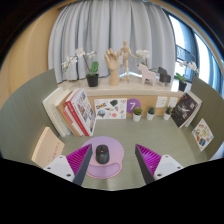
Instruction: Arrange mouse
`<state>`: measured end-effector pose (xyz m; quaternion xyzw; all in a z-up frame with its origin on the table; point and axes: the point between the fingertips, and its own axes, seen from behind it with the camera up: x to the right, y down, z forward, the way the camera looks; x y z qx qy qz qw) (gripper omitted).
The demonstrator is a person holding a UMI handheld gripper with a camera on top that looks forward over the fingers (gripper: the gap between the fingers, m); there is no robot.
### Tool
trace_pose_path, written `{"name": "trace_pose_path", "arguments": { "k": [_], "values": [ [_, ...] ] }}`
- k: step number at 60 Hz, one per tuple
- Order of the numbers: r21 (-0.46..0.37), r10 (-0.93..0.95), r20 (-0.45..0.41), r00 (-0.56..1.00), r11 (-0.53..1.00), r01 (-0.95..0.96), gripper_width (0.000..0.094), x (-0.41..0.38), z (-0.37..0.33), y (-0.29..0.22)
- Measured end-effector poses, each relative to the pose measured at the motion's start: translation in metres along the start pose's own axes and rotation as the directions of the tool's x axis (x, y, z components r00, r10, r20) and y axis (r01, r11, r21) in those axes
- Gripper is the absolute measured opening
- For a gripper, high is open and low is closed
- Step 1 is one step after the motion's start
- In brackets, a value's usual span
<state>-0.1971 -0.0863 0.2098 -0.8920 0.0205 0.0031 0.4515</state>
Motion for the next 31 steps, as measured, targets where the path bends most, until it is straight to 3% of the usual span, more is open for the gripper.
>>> {"name": "trace_pose_path", "arguments": {
  "k": [11, 31],
  "values": [
    [0.049, 0.01, 0.007, 1.0, 0.999, -0.011, 0.0867, 0.038, -0.067, 0.001],
    [0.073, 0.025, -0.002, 1.0, 0.997, -0.025, 0.0854, 0.103, -0.153, 0.049]
  ]
}}
